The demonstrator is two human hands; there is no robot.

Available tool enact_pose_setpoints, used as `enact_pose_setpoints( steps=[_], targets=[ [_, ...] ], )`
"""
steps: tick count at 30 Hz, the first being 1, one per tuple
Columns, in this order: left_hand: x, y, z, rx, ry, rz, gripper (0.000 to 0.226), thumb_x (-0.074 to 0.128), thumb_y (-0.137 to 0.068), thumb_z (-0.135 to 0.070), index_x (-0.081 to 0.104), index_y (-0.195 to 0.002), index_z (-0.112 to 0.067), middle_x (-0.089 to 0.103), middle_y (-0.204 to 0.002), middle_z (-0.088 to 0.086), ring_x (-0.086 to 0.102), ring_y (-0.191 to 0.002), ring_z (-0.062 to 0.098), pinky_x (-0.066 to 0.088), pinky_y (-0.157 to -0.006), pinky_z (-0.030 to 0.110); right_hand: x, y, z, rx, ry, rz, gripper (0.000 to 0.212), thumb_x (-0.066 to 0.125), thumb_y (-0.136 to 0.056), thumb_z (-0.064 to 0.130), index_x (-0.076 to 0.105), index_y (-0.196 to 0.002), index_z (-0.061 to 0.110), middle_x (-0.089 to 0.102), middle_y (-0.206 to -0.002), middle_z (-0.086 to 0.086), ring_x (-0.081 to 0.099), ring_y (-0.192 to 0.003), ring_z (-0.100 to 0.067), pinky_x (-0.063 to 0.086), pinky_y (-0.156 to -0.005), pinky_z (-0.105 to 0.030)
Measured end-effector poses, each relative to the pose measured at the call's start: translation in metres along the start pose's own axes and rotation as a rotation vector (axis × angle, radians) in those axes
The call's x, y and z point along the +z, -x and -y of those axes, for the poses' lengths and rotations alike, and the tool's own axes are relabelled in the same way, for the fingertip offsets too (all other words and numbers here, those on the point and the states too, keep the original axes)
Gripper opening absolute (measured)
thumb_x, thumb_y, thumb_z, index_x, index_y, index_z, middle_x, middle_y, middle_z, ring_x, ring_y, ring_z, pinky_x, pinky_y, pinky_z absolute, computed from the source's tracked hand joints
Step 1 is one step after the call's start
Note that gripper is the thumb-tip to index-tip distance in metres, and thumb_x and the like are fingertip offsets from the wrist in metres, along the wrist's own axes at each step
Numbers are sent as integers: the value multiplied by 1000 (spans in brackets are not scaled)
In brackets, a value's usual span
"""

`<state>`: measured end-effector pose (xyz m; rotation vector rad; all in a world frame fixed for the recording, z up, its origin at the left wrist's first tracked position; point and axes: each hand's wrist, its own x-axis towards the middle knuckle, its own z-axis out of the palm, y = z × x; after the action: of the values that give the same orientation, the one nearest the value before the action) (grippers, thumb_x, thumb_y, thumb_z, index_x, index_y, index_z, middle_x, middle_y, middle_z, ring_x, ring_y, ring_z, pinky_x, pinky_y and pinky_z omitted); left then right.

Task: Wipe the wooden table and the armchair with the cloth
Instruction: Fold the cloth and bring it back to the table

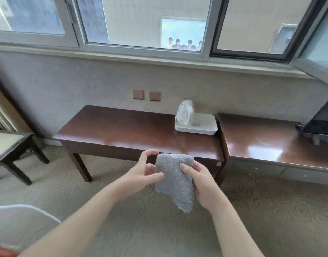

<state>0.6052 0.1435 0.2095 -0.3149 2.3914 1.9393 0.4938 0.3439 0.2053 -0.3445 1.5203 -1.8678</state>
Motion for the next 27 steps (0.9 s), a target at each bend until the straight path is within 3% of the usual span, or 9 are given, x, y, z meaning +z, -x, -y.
enact_pose_setpoints(
  steps=[3,6,8,11,14,17,20,23,27],
  targets=[
    [49,-49,-7,37,-107,13,48,64,-84,-38,41,-125,-42,62,-98,19,62,-85,28,52,-85,54,-57,-13,9,-4,-5,-44,21,67,-95,20,70,-113,12,71,-115,-21,69,-102,-36,55,-90,-54],
    [84,-89,-18,68,-233,68,32,60,-83,-40,57,-115,-41,51,-78,-9,48,-71,9,46,-70,36,-105,-24,20,1,43,-127,15,61,-99,15,71,-110,15,73,-111,-17,71,-101,-34,58,-88,-50],
    [99,-111,-24,74,-237,93,34,66,-84,-33,61,-115,-44,62,-92,-24,58,-79,10,51,-79,31,-130,-35,30,3,108,-151,17,60,-99,16,66,-115,15,72,-114,-16,70,-103,-34,58,-88,-49],
    [101,-149,-31,46,-270,72,42,72,-85,-24,60,-117,-48,67,-116,-8,65,-104,27,56,-93,44,-162,-57,44,-20,206,-150,40,66,-95,18,53,-131,29,66,-122,-7,70,-103,-17,59,-79,-30],
    [91,-191,-28,59,-318,10,44,74,-85,-23,60,-117,-50,64,-116,-19,65,-103,17,56,-91,37,-187,-80,46,-17,256,-89,65,73,-88,20,42,-139,46,61,-126,-4,68,-108,-17,58,-87,-33],
    [78,-232,-24,78,-396,69,51,73,-86,-23,53,-123,-53,55,-113,-36,57,-98,-4,48,-87,17,-200,-110,48,21,320,-10,58,76,-83,20,54,-130,44,62,-131,1,68,-111,-17,57,-90,-34],
    [64,-280,-13,81,-566,224,69,73,-85,-24,40,-144,-41,41,-125,-31,40,-105,-23,32,-87,-1,-207,-143,41,88,562,-41,53,73,-81,17,58,-127,39,60,-134,9,63,-116,-10,51,-102,-40],
    [58,-324,0,79,-633,323,78,74,-86,-25,33,-151,-35,36,-131,-21,37,-109,-11,26,-87,-5,-217,-173,37,122,807,-77,54,70,-85,18,55,-133,35,49,-133,24,50,-127,-2,41,-112,-36],
    [46,-388,5,96,-695,372,83,72,-87,-24,25,-154,-35,33,-131,-18,36,-113,-3,27,-94,6,-234,-223,49,119,894,-133,54,70,-86,15,55,-133,35,43,-125,30,44,-127,3,35,-116,-30]
  ],
)
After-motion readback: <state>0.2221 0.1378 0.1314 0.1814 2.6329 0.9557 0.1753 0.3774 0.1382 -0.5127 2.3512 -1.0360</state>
